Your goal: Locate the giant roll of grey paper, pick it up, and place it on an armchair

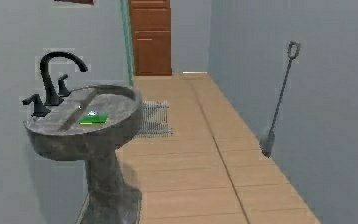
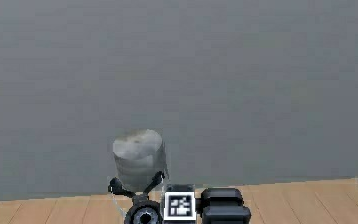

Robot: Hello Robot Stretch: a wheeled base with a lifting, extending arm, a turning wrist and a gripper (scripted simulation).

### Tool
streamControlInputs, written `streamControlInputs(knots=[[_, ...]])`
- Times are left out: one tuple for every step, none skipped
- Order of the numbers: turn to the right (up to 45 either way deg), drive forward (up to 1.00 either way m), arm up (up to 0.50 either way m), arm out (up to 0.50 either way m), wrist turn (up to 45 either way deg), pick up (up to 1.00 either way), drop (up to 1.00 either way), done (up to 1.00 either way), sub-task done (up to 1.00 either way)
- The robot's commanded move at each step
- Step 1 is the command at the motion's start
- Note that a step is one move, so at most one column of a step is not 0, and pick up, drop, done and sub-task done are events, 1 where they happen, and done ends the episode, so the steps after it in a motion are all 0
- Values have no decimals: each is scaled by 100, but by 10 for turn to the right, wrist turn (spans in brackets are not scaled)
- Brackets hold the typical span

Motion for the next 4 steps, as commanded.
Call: streamControlInputs(knots=[[150,0,0,0,0,0,0,0,0],[0,75,0,0,0,0,0,0,0],[0,100,0,0,0,0,0,0,0],[-90,0,0,0,0,0,0,0,0]])
